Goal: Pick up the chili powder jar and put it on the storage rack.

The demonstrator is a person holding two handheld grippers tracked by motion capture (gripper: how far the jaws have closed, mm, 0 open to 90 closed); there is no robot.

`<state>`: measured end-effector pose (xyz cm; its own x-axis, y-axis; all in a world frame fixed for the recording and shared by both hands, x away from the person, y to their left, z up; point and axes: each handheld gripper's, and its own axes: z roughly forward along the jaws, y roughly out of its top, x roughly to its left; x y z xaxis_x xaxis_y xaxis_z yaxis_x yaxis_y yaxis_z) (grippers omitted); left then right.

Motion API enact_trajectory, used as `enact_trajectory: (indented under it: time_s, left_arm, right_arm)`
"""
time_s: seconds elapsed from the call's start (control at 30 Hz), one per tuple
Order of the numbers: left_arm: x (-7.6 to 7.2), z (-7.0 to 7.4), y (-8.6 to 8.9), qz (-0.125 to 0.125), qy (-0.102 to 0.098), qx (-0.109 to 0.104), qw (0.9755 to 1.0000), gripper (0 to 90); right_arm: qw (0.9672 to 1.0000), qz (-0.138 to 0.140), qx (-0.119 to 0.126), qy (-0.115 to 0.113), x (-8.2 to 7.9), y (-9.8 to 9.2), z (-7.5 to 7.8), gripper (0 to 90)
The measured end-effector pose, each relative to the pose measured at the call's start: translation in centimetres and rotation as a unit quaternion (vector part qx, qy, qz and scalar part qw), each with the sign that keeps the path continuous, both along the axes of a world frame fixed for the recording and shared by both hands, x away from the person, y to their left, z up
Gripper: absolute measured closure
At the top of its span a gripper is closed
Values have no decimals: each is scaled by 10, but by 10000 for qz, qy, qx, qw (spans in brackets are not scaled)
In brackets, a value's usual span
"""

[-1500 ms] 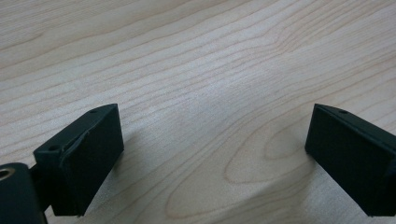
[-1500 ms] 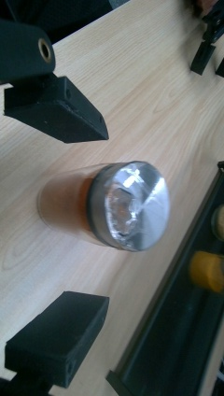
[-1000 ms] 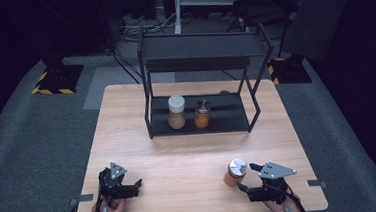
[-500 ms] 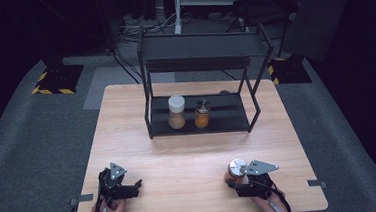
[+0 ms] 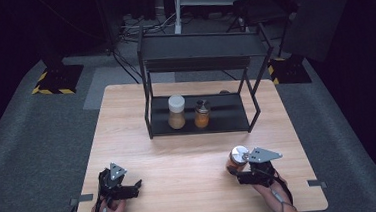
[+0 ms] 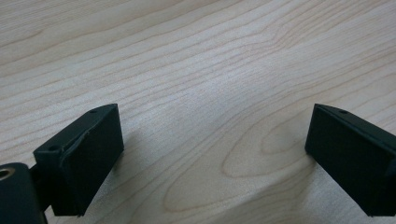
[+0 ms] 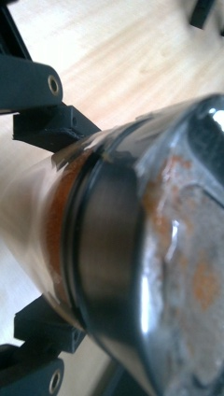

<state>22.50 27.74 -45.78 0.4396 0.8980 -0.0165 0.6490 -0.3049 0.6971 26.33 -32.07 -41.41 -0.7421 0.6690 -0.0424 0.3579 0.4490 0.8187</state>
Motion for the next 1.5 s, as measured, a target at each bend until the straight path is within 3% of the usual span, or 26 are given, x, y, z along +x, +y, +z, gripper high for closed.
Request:
enact_trajectory:
  time_s: [0.37, 0.7, 1.0, 1.23, 1.5]
  left_arm:
    - [2, 0, -2, 47, 2, 18, 10000, 33]
    - [4, 0, -5, 149, 3, 11, 9999, 29]
    - [4, 0, -7, 230, 4, 4, 9997, 28]
    - [3, 0, -7, 247, 5, 4, 9997, 28]
    - [3, 0, -8, 284, 10, 6, 9996, 24]
  right_arm:
    - [9993, -336, 91, -109, 38, -4, 38, 301]
    - [9976, -658, 7, -196, 86, 6, 51, 300]
    - [9965, -821, -94, -160, 128, 25, 44, 301]
    - [9951, -972, -163, 34, 158, 37, 24, 300]
    - [9939, -1043, -278, 223, 180, 45, 3, 300]
